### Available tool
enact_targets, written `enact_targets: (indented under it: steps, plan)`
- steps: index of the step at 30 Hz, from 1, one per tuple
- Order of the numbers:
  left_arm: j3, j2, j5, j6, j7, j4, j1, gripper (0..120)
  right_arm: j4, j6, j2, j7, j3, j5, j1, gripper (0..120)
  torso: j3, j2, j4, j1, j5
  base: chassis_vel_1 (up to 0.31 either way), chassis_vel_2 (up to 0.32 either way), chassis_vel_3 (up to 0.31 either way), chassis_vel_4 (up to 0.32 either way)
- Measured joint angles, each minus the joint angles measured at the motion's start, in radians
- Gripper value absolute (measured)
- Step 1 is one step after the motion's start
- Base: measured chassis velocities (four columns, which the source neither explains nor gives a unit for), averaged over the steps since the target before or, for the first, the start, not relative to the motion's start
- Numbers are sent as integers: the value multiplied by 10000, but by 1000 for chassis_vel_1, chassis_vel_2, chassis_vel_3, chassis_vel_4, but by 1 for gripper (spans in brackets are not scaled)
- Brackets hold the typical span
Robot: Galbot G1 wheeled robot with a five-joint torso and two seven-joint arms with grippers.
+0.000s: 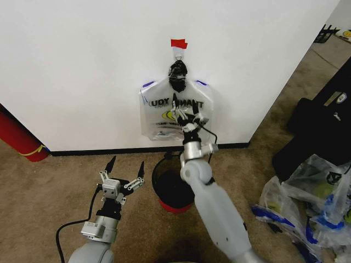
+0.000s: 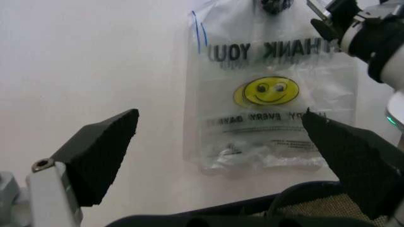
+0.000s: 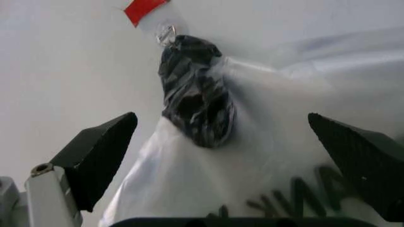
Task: Pick up the garbage bag from the wall and place it over the trash bin.
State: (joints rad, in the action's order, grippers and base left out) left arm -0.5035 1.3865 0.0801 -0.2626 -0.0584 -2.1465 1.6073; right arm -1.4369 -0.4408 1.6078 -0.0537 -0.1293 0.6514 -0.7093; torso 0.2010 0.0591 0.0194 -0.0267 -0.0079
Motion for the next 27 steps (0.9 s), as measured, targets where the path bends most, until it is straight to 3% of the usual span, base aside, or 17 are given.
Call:
enact_targets:
  steps: [2, 7, 14, 23, 27]
  plan:
    - [-6, 5, 0, 0, 5, 3, -4, 100, 308, -18, 0, -82, -31, 13, 249, 100, 0, 0, -1, 1, -2, 0, 0, 0, 0]
    - [-34, -6, 7, 0, 17, 38, -35, 100, 869, -99, 1, -280, -122, 1, 716, 84, 0, 0, -1, 1, -1, 0, 0, 0, 0]
    - [-20, -2, 32, 6, 47, 234, -210, 100, 1168, -149, 35, -720, 95, -201, 920, 56, 0, 0, -2, 1, -2, 0, 0, 0, 0]
    - [33, 22, 0, 11, 47, 352, -310, 100, 1498, -271, 21, -927, 85, -284, 1191, 46, -1, 0, 0, 1, -1, 0, 0, 0, 0]
    - [40, 28, -2, 12, 47, 438, -362, 100, 1484, -288, 17, -967, 122, -319, 1194, 26, -1, 0, -2, 1, -1, 0, 0, 0, 0]
